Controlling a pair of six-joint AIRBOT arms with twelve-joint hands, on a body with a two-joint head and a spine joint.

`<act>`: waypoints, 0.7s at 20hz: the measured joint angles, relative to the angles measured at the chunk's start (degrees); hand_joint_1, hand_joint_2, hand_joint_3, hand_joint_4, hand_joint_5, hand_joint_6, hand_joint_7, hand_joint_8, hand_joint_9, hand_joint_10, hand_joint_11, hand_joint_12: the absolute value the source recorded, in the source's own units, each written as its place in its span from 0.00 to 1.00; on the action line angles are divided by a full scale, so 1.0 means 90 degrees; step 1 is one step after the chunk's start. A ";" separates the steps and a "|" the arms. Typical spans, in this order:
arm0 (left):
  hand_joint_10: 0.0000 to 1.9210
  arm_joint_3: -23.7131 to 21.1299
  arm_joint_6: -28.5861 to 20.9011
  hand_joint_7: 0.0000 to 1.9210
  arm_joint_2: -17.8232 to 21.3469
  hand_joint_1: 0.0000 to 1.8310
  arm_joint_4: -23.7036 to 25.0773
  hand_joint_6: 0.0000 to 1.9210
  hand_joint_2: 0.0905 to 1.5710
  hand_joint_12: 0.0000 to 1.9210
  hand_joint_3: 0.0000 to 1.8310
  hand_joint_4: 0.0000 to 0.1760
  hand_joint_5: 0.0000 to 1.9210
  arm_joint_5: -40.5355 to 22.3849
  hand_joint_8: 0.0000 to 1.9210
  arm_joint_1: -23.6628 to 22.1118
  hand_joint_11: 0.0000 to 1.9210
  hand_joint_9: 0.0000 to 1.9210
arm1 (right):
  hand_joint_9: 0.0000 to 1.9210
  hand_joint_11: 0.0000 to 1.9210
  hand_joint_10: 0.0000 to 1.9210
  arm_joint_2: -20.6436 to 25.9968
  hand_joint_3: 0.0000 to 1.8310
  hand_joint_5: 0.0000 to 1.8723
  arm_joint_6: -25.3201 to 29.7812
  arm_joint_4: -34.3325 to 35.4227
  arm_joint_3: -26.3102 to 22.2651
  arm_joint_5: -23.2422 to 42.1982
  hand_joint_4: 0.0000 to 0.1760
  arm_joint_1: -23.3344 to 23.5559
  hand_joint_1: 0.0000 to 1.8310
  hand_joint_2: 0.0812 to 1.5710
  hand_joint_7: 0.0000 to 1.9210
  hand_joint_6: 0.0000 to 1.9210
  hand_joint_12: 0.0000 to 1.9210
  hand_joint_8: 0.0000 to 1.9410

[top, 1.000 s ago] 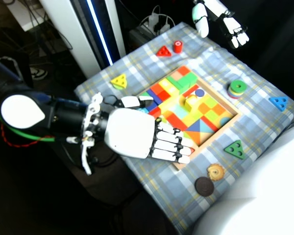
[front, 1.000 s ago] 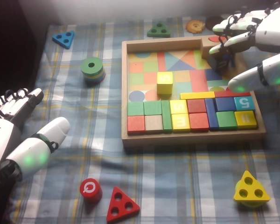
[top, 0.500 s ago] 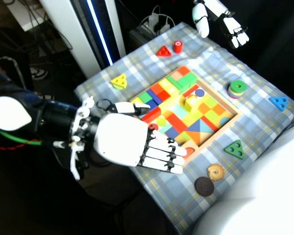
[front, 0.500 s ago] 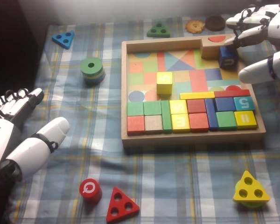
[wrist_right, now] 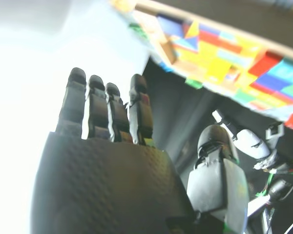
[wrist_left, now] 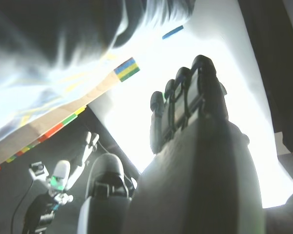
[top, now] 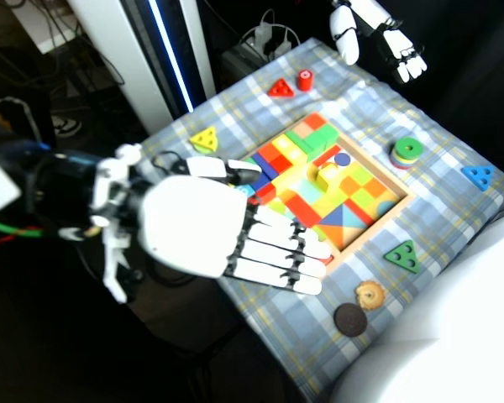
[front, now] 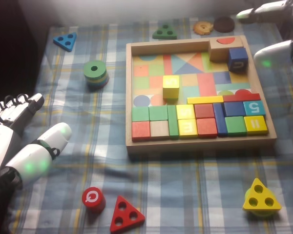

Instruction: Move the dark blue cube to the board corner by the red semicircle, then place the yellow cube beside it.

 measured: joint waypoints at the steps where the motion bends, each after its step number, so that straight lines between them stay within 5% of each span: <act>1: 0.01 0.0000 0.0000 0.08 0.0000 0.00 0.0046 0.00 0.76 0.00 0.01 0.00 0.14 0.0000 0.00 0.0000 0.00 0.05 | 0.00 0.00 0.00 -0.0027 0.01 0.18 0.0000 -0.0078 -0.0056 0.0119 0.00 0.0000 0.00 0.65 0.00 0.01 0.00 0.00; 2: 0.01 0.0000 0.0000 0.08 0.0000 0.00 0.0068 0.00 0.76 0.00 0.01 0.00 0.14 -0.0002 0.00 0.0000 0.00 0.05 | 0.00 0.00 0.00 -0.0070 0.00 0.18 0.0005 -0.0143 -0.0083 0.0291 0.08 -0.0002 0.00 0.61 0.00 0.01 0.00 0.00; 3: 0.00 0.0000 0.0000 0.08 0.0000 0.00 0.0063 0.01 0.76 0.00 0.01 0.00 0.14 -0.0002 0.00 0.0000 0.00 0.05 | 0.00 0.00 0.00 -0.0097 0.00 0.18 0.0005 -0.0170 -0.0083 0.0359 0.00 -0.0005 0.00 0.60 0.00 0.01 0.00 0.00; 6: 0.00 0.0000 0.0002 0.08 0.0000 0.00 0.0005 0.00 0.76 0.00 0.01 0.00 0.14 -0.0005 0.00 0.0002 0.00 0.04 | 0.00 0.00 0.00 -0.0233 0.00 0.19 0.0005 -0.0537 -0.0075 0.0440 0.00 -0.0005 0.00 0.62 0.00 0.01 0.00 0.00; 7: 0.00 0.0000 0.0002 0.07 0.0000 0.00 0.0015 0.00 0.76 0.00 0.01 0.00 0.14 -0.0002 0.00 0.0000 0.00 0.05 | 0.00 0.00 0.00 -0.0364 0.00 0.18 0.0002 -0.0571 -0.0029 0.0413 0.14 -0.0005 0.00 0.61 0.01 0.01 0.00 0.00; 9: 0.01 0.0000 0.0000 0.08 -0.0005 0.00 0.0126 0.00 0.77 0.00 0.01 0.00 0.14 0.0000 0.00 0.0000 0.00 0.05 | 0.00 0.00 0.00 -0.0668 0.00 0.18 0.0012 -0.0765 0.0063 0.0398 0.07 -0.0005 0.00 0.60 0.00 0.00 0.00 0.00; 10: 0.00 0.0000 0.0000 0.08 -0.0005 0.00 0.0124 0.00 0.77 0.00 0.01 0.00 0.14 0.0002 0.00 0.0000 0.00 0.05 | 0.00 0.00 0.00 -0.0753 0.00 0.19 0.0027 -0.0840 0.0090 0.0408 0.27 -0.0005 0.00 0.58 0.00 0.01 0.00 0.00; 11: 0.00 0.0002 0.0000 0.08 -0.0005 0.00 0.0056 0.00 0.77 0.00 0.01 0.00 0.14 0.0000 0.00 0.0000 0.00 0.05 | 0.00 0.00 0.00 -0.0957 0.00 0.19 0.0248 -0.1003 0.0199 0.0449 0.32 -0.0005 0.00 0.58 0.00 0.01 0.00 0.00; 12: 0.01 0.0000 0.0000 0.08 -0.0005 0.00 0.0041 0.00 0.77 0.00 0.01 0.00 0.14 0.0000 0.00 0.0000 0.00 0.05 | 0.00 0.00 0.00 -0.1003 0.00 0.19 0.0308 -0.1047 0.0231 0.0452 0.49 -0.0005 0.00 0.56 0.00 0.01 0.00 0.00; 13: 0.00 0.0002 0.0000 0.08 -0.0005 0.00 0.0019 0.00 0.77 0.00 0.01 0.00 0.14 0.0002 0.00 0.0000 0.00 0.05 | 0.00 0.00 0.00 -0.1083 0.00 0.18 0.0408 -0.1122 0.0299 0.0459 0.52 -0.0005 0.00 0.57 0.00 0.00 0.00 0.00; 14: 0.00 0.0002 -0.0002 0.08 -0.0005 0.00 0.0027 0.00 0.77 0.00 0.01 0.00 0.14 -0.0007 0.00 0.0022 0.00 0.05 | 0.00 0.00 0.00 -0.1183 0.00 0.18 0.0491 -0.1180 0.0396 0.0464 0.42 -0.0005 0.00 0.57 0.00 0.00 0.00 0.00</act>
